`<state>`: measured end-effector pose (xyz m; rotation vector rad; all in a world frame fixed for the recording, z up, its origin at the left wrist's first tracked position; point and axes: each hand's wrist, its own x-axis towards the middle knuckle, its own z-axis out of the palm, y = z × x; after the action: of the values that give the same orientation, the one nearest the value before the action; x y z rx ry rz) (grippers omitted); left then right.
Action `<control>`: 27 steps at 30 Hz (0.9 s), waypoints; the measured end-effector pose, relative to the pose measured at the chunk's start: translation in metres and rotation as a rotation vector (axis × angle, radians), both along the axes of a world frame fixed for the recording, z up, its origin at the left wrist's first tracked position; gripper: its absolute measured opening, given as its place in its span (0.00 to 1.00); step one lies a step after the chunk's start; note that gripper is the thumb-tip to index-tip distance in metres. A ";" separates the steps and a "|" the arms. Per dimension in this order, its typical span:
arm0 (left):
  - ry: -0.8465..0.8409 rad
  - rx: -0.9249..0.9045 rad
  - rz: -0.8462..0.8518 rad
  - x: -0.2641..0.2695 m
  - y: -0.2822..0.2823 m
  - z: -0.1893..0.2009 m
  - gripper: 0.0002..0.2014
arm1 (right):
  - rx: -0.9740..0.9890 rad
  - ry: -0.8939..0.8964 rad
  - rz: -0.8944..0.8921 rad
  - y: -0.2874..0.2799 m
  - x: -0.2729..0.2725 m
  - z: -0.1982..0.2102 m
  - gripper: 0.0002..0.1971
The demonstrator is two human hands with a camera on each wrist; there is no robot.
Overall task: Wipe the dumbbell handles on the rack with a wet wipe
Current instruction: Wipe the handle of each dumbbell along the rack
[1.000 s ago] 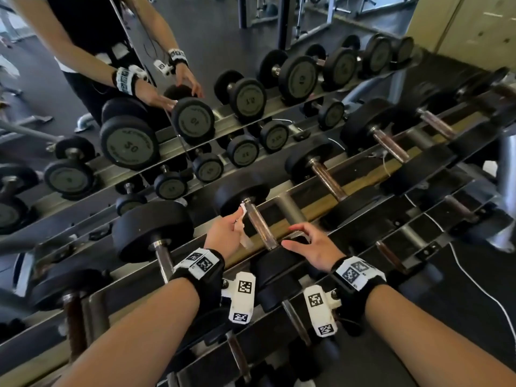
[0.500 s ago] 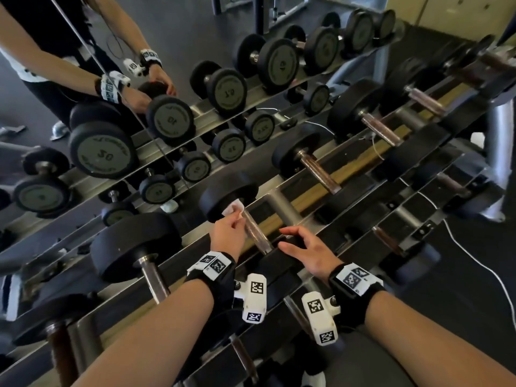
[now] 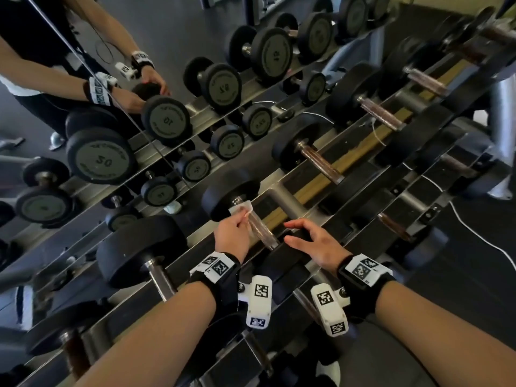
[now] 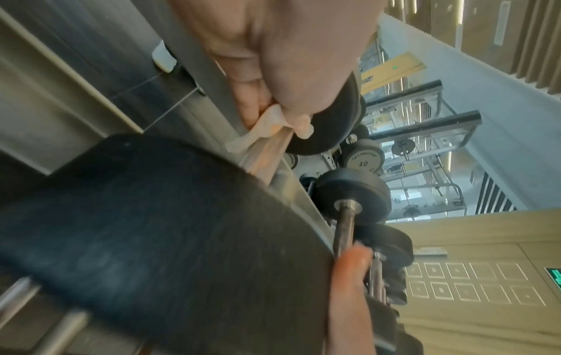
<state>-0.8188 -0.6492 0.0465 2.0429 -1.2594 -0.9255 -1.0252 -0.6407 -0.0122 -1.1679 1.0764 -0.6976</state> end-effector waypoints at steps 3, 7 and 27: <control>-0.040 0.001 -0.051 0.002 -0.003 -0.001 0.17 | -0.001 -0.020 -0.002 0.001 -0.001 0.000 0.32; -0.119 0.053 -0.171 -0.007 0.014 -0.006 0.17 | 0.013 -0.070 -0.032 0.001 0.001 -0.001 0.32; -0.334 -0.122 -0.555 0.030 -0.013 0.034 0.18 | 0.020 -0.016 -0.065 0.002 0.001 -0.003 0.19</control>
<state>-0.7889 -0.6620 0.0805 1.8286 -2.0766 -0.7229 -1.0247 -0.6388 -0.0154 -1.1123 1.1093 -0.7436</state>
